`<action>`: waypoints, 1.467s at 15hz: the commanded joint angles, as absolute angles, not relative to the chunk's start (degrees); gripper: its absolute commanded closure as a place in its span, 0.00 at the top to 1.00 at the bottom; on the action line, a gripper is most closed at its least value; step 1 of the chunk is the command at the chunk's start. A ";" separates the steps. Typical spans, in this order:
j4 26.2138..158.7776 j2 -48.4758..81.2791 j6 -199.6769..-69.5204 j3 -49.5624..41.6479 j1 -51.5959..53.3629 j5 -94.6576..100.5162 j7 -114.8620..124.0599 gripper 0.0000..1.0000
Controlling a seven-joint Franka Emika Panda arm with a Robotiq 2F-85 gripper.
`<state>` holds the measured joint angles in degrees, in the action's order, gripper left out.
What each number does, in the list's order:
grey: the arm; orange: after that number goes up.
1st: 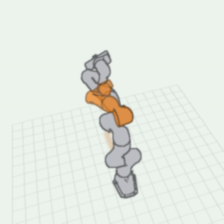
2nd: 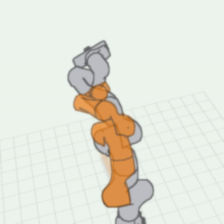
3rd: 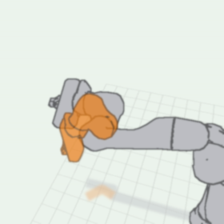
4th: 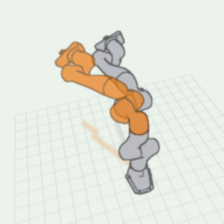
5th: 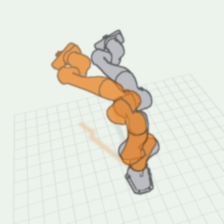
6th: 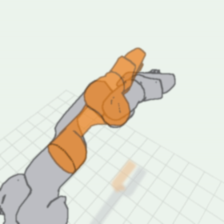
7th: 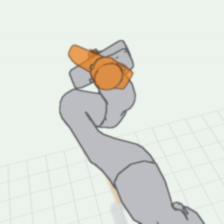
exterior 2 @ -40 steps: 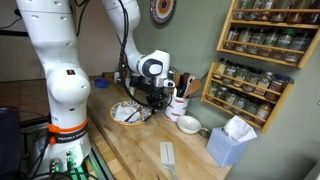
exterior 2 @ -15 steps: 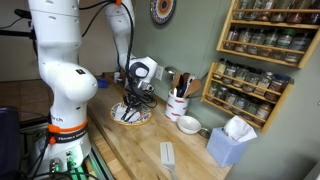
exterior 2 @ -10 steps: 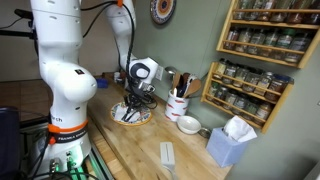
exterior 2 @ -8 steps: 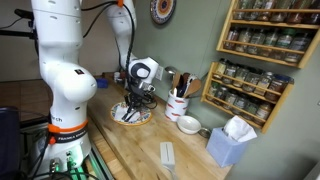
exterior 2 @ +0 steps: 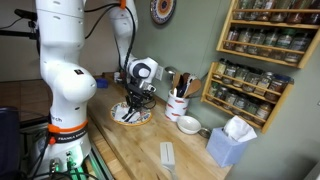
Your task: Pick up the silver fork and put it on the plate, pick up the silver spoon and put it on the plate
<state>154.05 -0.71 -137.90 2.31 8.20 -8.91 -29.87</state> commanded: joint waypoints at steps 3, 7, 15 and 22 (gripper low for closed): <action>155.81 -5.26 -137.97 3.37 6.87 -5.36 -25.73 0.55; 159.84 -14.40 -138.12 2.12 5.22 -3.07 -20.20 0.84; 159.92 -23.21 -132.63 -0.65 -0.28 -2.72 -6.65 1.00; 157.24 -22.94 -127.82 -1.85 -1.17 -1.05 -7.97 1.00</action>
